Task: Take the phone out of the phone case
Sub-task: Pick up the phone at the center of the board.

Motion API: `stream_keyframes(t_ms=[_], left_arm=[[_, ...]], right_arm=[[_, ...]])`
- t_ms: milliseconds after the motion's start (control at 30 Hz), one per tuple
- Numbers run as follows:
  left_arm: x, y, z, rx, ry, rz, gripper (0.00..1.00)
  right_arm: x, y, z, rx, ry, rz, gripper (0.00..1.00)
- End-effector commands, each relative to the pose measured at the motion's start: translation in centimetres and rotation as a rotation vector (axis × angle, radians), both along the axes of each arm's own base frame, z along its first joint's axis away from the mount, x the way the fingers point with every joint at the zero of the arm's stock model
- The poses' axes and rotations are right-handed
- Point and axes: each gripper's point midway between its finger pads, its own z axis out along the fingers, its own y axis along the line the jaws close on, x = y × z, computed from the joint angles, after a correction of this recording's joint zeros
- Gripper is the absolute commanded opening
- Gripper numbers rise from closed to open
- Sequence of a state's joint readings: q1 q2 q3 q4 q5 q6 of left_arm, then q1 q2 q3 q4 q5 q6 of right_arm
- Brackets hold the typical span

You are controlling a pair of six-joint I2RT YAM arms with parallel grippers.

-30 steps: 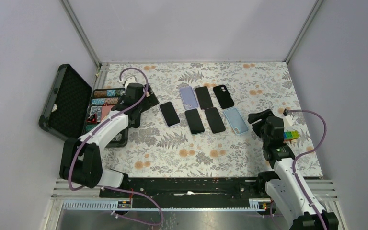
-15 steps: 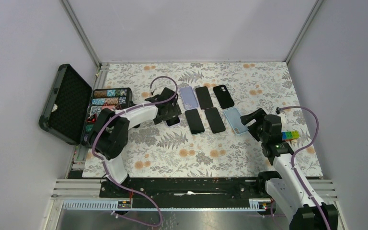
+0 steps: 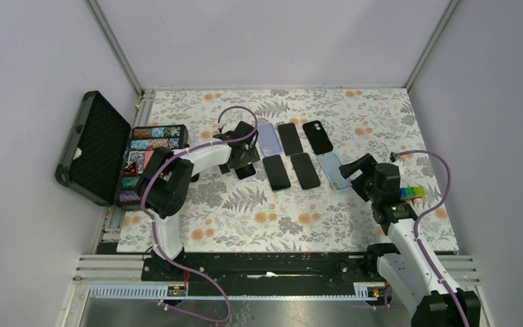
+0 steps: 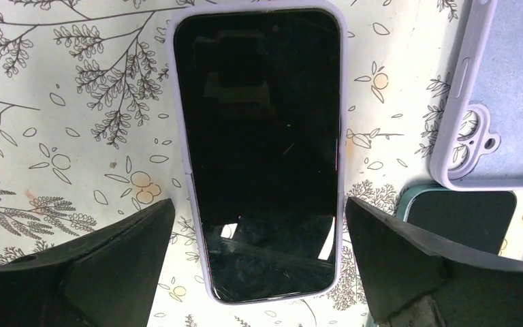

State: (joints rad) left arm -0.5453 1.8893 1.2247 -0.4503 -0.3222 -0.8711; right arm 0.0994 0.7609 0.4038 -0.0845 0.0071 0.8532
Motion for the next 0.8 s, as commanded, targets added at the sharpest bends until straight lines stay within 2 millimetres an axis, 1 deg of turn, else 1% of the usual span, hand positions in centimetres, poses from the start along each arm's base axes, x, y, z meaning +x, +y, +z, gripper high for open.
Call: stream_keyframes(t_ms=[0,67,100,267,367,467,500,533,600,700,767], left_arm=[[0.8,-0.3,-0.4,0.034,0.022,-0.014,0.99],[0.8,-0.3,-0.7,0.046,0.042,-0.012,0.99],[0.8,-0.2,-0.7,0.057,0.05,-0.007,0.99],[0.6,2.1,-0.8,0.193,0.088,0.076,0.99],[0.4,2.3,-1.3,0.2,0.103,0.086,0.98],[0.2,2.2,-2.0,0.191,0.112,0.091,0.89],[0.1,2.1,-2.2,0.187,0.114,0.086,0.82],[0.2,2.1,-2.3,0.189,0.11,0.085,0.78],[0.3,2.5,-2.2,0.205,0.092,0.087,0.76],[0.6,2.8,-2.3,0.202,0.049,0.076,0.63],[0.6,2.4,-2.3,0.177,0.036,0.053,0.48]], right_arm=[[0.4,0.8,-0.2,0.032,-0.013,0.034,0.88],[0.6,0.9,-0.6,0.037,-0.01,0.035,0.88],[0.9,0.9,-0.4,0.036,-0.018,0.034,0.87],[1.7,0.7,0.0,0.013,-0.024,0.032,0.87],[2.4,0.5,0.5,0.004,-0.042,0.021,0.86],[3.1,0.6,1.4,-0.012,-0.053,0.037,0.86],[3.2,0.6,1.6,-0.014,-0.053,0.042,0.86],[3.2,0.7,1.7,-0.014,-0.054,0.048,0.86],[3.3,1.1,1.9,-0.013,-0.055,0.072,0.86],[3.7,3.0,2.3,-0.007,-0.103,0.206,0.86],[3.9,4.6,2.2,0.012,-0.089,0.316,0.86]])
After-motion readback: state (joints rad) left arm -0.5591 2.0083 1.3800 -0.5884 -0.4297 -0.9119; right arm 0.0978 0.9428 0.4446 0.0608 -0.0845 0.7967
